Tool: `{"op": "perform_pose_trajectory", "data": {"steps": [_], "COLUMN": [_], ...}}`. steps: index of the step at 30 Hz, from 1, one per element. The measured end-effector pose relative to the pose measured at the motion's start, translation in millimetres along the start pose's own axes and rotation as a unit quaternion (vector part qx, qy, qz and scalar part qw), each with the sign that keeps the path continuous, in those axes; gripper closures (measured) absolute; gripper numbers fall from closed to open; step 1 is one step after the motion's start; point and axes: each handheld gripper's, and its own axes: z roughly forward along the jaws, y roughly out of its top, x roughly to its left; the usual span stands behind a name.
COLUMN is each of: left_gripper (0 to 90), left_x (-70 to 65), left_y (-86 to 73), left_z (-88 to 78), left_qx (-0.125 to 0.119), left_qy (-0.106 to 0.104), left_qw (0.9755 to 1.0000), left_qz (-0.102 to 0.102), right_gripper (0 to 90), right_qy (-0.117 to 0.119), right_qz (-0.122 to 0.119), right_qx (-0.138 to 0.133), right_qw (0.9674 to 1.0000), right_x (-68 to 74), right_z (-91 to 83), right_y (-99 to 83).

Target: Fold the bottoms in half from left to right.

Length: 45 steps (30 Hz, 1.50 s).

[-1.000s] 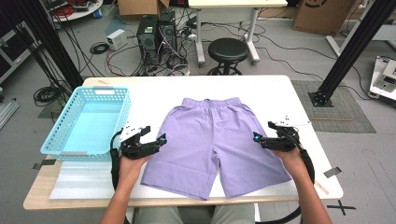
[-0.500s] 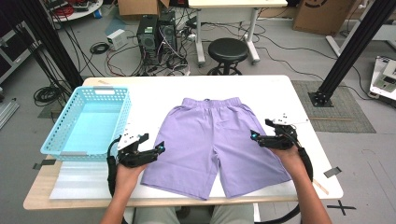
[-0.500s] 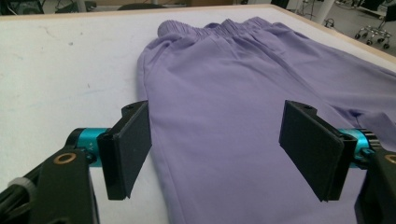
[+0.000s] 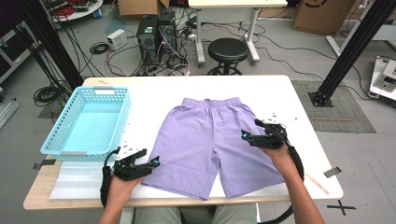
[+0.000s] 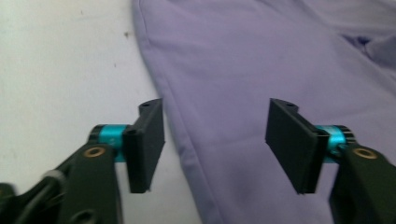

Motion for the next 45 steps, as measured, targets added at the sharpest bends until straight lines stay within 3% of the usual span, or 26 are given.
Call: {"op": "perform_pose_trajectory", "data": {"steps": [4,10,16,17,19,23,25,30,32,33,35,41,45], "left_gripper": [53.7,55.1,56.3,56.2,57.1,66.9,75.0,81.6,87.2,87.6,88.0,88.4,88.4], "left_x": [-0.5,-4.6,-12.8,-17.8,-20.5,-21.1,-20.8,-19.8,-19.0,-19.0,-17.3,-14.7,-12.9], "left_y": [-5.3,-13.9,-19.5,-21.6,-22.0,-23.0,-22.9,-22.7,-22.7,-22.7,-22.5,-22.7,-22.2], "left_z": [-2.4,-6.6,-11.9,-12.0,-12.1,-12.9,-13.0,-12.9,-12.9,-12.9,-13.1,-13.7,-13.3], "left_qx": [0.015,0.024,0.022,0.02,0.022,0.018,0.018,0.018,0.018,0.018,0.018,0.017,0.016], "left_qy": [-0.002,0.007,0.035,0.047,0.055,0.06,0.061,0.063,0.059,0.059,0.052,0.042,0.034], "left_qw": [0.9999,0.9997,0.9992,0.9985,0.998,0.9978,0.9977,0.9977,0.998,0.998,0.9984,0.9989,0.9993], "left_qz": [-0.001,-0.007,0.004,0.02,0.025,0.022,0.022,0.019,0.017,0.017,0.012,0.007,-0.001], "right_gripper": [24.9,24.9,24.9,25.8,27.8,29.1,29.3,33.2,34.0,34.0,34.5,36.6,38.9], "right_qy": [0.003,0.009,0.019,0.021,0.024,0.03,0.035,0.049,0.058,0.058,0.059,0.06,0.059], "right_qz": [-0.001,-0.005,-0.013,-0.014,-0.009,-0.007,-0.011,-0.007,-0.009,-0.009,-0.019,-0.019,-0.031], "right_qx": [0.001,0.003,0.009,0.007,0.009,0.023,0.036,0.042,0.045,0.045,0.056,0.061,0.062], "right_qw": [1.0,0.9999,0.9997,0.9997,0.9996,0.9993,0.9987,0.9979,0.9973,0.9973,0.9965,0.9962,0.9959], "right_x": [4.5,12.4,19.9,21.5,23.7,28.8,35.4,45.3,55.0,55.0,63.9,77.1,94.2], "right_z": [2.4,8.8,17.5,22.1,27.9,40.9,56.1,78.9,96.2,96.2,113.3,140.6,171.4], "right_y": [2.0,8.9,17.9,20.9,23.2,27.2,36.7,54.7,67.9,67.9,79.2,93.5,106.8]}}
